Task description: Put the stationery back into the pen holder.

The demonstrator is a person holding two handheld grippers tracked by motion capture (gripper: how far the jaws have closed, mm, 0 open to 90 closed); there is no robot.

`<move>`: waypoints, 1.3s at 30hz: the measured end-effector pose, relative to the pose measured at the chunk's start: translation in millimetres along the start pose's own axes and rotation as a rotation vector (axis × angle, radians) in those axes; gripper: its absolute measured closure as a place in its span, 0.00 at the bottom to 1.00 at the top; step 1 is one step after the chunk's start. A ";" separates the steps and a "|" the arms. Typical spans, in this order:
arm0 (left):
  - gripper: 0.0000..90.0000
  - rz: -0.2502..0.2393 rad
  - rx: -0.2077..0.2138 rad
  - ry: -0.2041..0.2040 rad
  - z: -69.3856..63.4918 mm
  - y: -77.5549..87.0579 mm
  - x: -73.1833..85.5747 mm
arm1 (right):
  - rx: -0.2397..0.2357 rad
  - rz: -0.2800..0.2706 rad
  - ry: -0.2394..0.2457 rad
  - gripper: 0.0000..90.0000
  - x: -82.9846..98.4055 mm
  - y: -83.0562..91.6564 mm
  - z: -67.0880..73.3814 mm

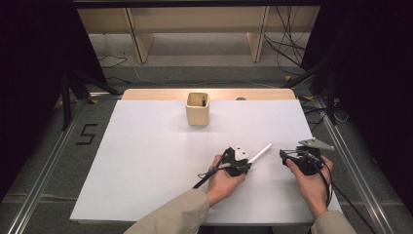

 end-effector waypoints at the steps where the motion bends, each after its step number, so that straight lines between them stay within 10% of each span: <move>1: 0.88 -0.009 -0.003 -0.002 1.5 3.3 -0.5 | -0.006 -0.002 -0.005 0.37 -0.3 0.3 0.5; 18: 0.87 -0.184 -0.073 0.003 27.5 82.4 21.5 | -0.484 -0.049 -0.164 0.30 -13.2 -0.8 62.9; 28: 0.87 -0.206 -0.091 0.013 34.1 105.6 39.2 | -0.597 -0.021 -0.150 0.30 -24.2 -13.1 121.3; 39: 0.87 -0.230 -0.080 0.016 29.3 116.2 44.1 | -0.622 -0.017 -0.171 0.30 -31.8 -24.8 142.4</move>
Point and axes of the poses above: each handheld gripper's, and its own axes: y roughly backward along the jaws, x roughly out of its underside, z roughly to its left, the point moved 2 cm from there along -y, roughly forward along the jaws, and after that the axes turned 4 degrees about x, right-handed, at the moved point
